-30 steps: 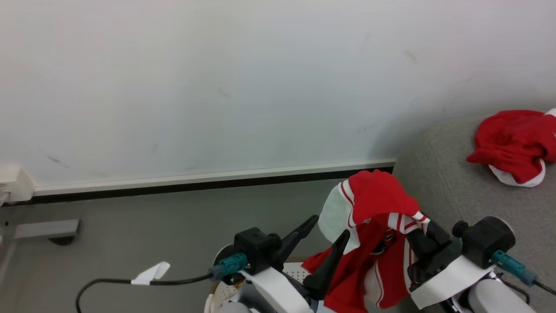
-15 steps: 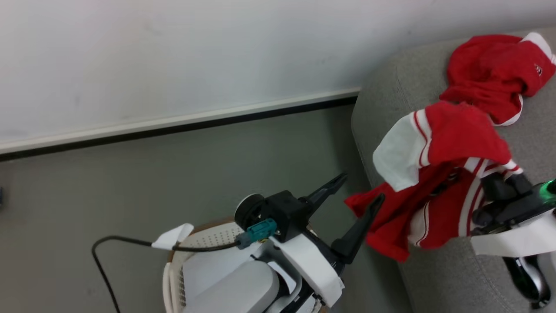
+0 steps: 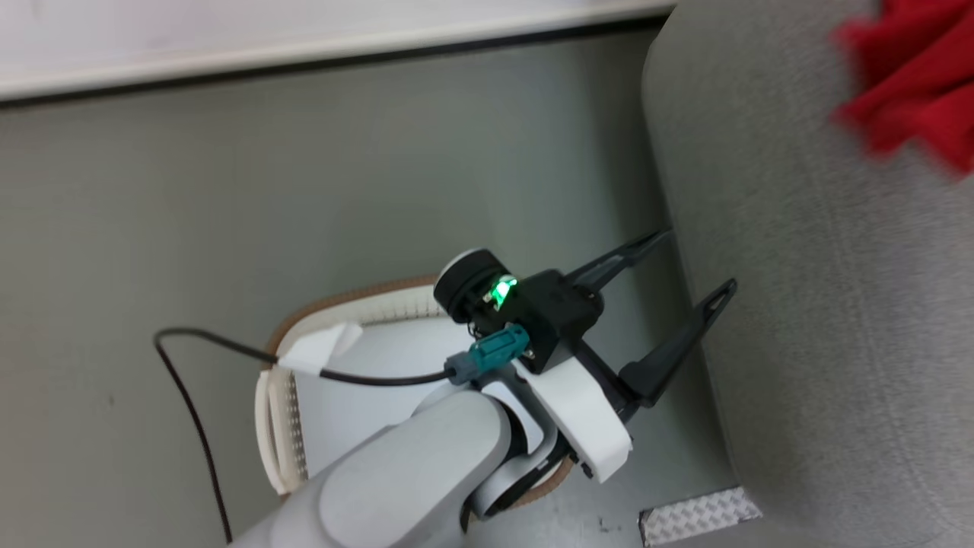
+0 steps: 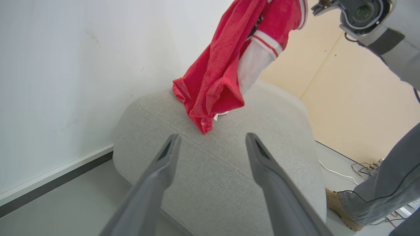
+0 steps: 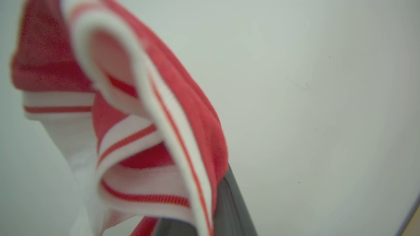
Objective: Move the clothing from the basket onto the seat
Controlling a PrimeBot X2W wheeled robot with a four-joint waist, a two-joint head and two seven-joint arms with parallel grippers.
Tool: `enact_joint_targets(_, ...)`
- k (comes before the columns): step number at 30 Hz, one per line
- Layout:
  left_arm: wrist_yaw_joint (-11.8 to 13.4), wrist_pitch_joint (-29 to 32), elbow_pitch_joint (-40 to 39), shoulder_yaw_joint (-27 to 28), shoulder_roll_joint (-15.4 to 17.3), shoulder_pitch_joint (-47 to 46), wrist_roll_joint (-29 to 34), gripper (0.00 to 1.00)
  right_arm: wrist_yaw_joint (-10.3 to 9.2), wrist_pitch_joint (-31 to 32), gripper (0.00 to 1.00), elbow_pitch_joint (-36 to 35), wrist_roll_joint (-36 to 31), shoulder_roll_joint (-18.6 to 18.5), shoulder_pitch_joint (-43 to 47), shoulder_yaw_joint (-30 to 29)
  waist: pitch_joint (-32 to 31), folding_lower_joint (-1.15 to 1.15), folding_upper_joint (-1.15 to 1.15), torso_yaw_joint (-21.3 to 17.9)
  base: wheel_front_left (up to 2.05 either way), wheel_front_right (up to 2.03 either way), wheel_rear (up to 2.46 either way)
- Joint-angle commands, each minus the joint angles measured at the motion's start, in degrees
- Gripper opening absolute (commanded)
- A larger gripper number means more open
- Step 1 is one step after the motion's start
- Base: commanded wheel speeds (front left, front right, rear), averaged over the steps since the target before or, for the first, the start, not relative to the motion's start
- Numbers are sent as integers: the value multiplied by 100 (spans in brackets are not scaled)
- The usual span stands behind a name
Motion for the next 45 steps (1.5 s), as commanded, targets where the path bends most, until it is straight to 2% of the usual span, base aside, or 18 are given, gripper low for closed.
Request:
enact_joint_targets(1,-18,25,-40,11,44,-119,44,100,-17,58,0,91,28,-150,-245,-137,443,-2,0,198,0,0,0)
enact_joint_targets(5,-27,149,-232,-4,77,-351,162,100,-16,311,0,863,-112,-688,-1166,-773,942,-2,0,363,0,0,0)
enact_joint_targets(10,10,271,-460,-14,112,-542,276,100,-17,324,0,1976,-646,-999,-1699,-1287,1410,-2,0,538,0,0,0)
enact_joint_targets(12,54,317,-547,-4,128,-589,298,100,-17,201,0,2414,-869,-949,-1718,-1468,1565,-2,0,598,0,0,0)
enact_joint_targets(16,158,378,-631,23,209,-622,343,100,-17,-171,0,3264,-1235,-591,-1541,-1785,1806,-2,0,700,0,0,0)
enact_joint_targets(21,229,392,-654,24,326,-540,385,100,-17,-585,0,4162,-1622,-236,-1417,-2118,1838,-2,0,724,0,0,0)
enact_joint_targets(22,238,388,-656,31,349,-516,372,100,-17,-630,20,4275,-1727,-203,-1383,-2130,1816,-2,0,705,0,0,0)
enact_joint_targets(23,254,377,-648,51,390,-487,352,100,-17,-675,46,4377,-1825,-160,-1358,-2124,1779,-2,0,675,0,0,0)
enact_joint_targets(24,266,373,-638,66,428,-462,335,100,-17,-718,100,4435,-1886,-115,-1344,-2120,1741,-2,0,646,0,0,0)
enact_joint_targets(25,281,365,-626,84,460,-438,313,100,-17,-758,100,4485,-1916,-72,-1326,-2107,1692,-2,0,610,0,0,0)
enact_joint_targets(29,326,303,-579,127,534,-321,236,100,-17,-871,100,4374,-2002,46,-1072,-1911,1448,-2,0,493,0,0,0)
enact_joint_targets(34,350,112,-447,201,633,-26,87,100,-17,-946,100,3855,-1891,295,-280,-1421,932,-2,0,364,0,0,0)
enact_joint_targets(40,469,-296,-209,367,752,571,-241,100,-17,-954,100,2630,-1901,704,1014,-1041,21,-2,0,408,0,0,0)
enact_joint_targets(45,647,-615,-41,537,747,1173,-515,100,-17,-953,100,1489,-1891,1051,2120,-967,-836,-2,0,687,0,0,0)
